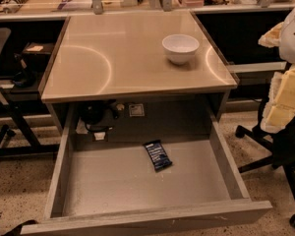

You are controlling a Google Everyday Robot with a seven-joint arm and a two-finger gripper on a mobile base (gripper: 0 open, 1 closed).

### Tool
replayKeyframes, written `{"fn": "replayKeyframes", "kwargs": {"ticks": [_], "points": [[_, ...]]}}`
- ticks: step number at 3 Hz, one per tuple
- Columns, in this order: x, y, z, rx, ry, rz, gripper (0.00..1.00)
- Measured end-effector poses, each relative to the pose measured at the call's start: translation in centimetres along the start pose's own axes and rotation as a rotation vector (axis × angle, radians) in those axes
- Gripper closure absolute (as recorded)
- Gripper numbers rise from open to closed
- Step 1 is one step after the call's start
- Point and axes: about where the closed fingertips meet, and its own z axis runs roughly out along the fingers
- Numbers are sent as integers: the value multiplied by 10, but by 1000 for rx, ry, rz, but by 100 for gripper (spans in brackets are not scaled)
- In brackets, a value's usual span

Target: Pick rxbar blueberry from top drawer and place on counter

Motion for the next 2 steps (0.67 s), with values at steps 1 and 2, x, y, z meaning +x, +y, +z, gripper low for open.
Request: {"fn": "replayKeyframes", "kwargs": {"ticks": [1, 2], "points": [[-1, 0, 1, 2, -4, -1, 0], [-4, 5, 20, -26, -21, -11, 0]]}}
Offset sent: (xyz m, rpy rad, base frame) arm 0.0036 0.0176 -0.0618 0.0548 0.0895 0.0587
